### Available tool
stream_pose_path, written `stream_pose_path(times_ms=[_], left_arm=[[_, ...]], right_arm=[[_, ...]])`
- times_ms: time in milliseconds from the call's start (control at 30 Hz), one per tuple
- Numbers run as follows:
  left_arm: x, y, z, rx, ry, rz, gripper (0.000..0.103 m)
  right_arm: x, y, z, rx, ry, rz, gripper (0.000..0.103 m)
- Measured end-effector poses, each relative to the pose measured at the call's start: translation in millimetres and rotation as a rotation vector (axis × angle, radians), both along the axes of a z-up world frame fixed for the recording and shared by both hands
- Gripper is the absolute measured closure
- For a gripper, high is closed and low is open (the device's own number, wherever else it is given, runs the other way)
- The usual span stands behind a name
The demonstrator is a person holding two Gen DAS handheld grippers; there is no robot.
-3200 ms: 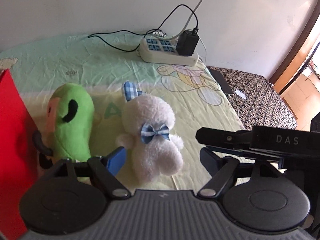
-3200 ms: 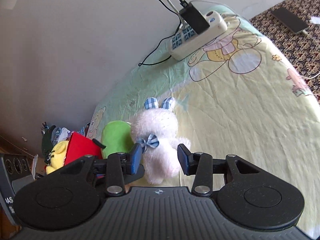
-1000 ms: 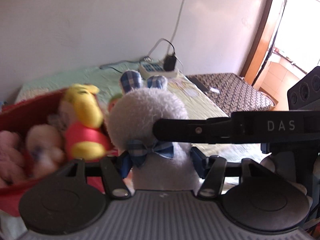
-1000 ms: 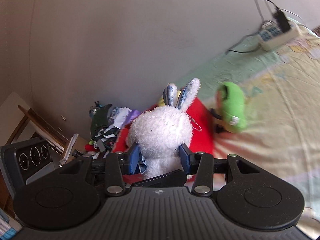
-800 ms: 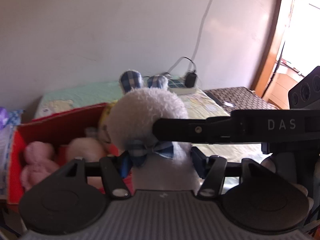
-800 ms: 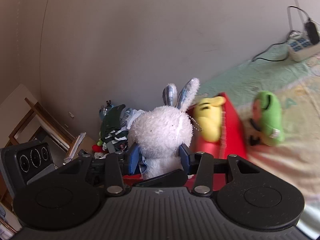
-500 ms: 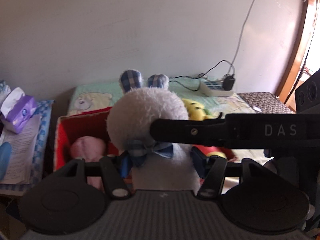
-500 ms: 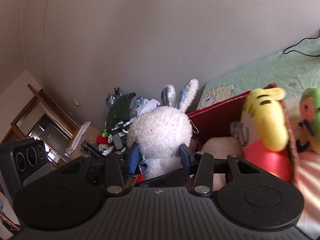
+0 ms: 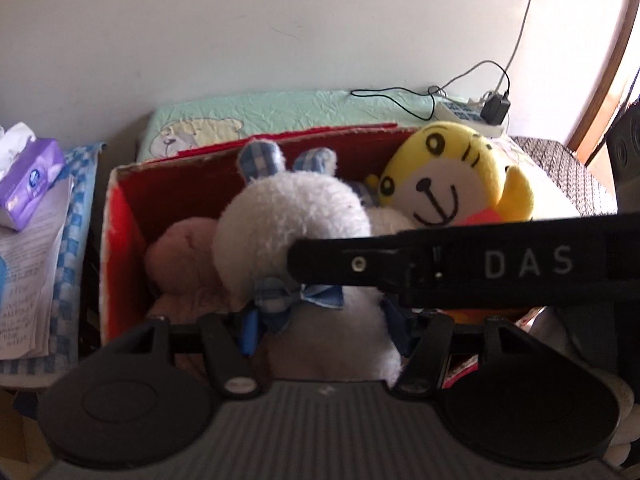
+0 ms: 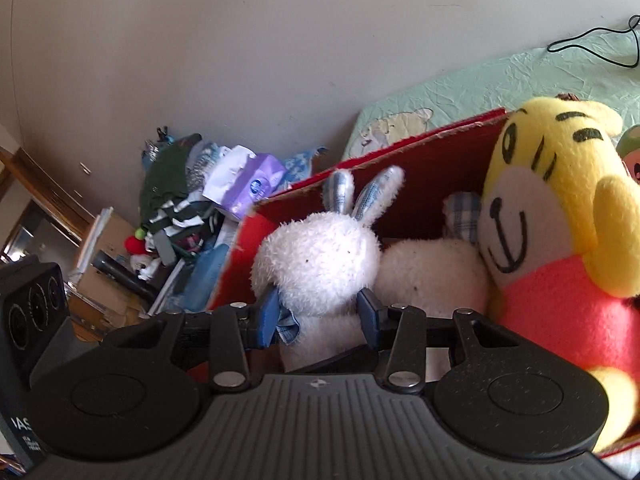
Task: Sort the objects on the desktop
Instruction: 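Lift the white bunny plush and carry it over the red box, then lower the white bunny plush into the red box beside the teddy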
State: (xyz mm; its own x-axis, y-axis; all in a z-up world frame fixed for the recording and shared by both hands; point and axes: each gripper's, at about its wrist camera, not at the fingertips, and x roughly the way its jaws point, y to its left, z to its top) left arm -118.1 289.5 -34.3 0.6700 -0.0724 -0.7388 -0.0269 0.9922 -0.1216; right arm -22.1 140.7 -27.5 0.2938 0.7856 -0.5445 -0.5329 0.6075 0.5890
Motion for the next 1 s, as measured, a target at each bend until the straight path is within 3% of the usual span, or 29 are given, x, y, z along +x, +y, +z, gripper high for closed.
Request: stream_pose_path(times_ms=[367,567,633,800,1000], left_arm=[[12,-21,-6,0.016,0.015,-0.064,0.039],[14,10,-14,-0.120,0.074,-0.032,0.039],[11,16,-15,-0.120,0.084,-0.019,0.042],[5,21,-17,-0.133,0.099,-0.010,0.040],[1,17,-18,-0.095,0.091,-0.003,0.039]], right_arm=[[-2,3,10,-0.201,-0.112,-0.004,0.060],[3,32,5,-0.297,-0.122,0.062,0.059],[2,43,2,-0.329,-0.136,0.073,0.059],[2,48,-3,-0.341,-0.126,0.092,0.059],[5,41,-6,-0.320,-0.081,0.117,0.060]])
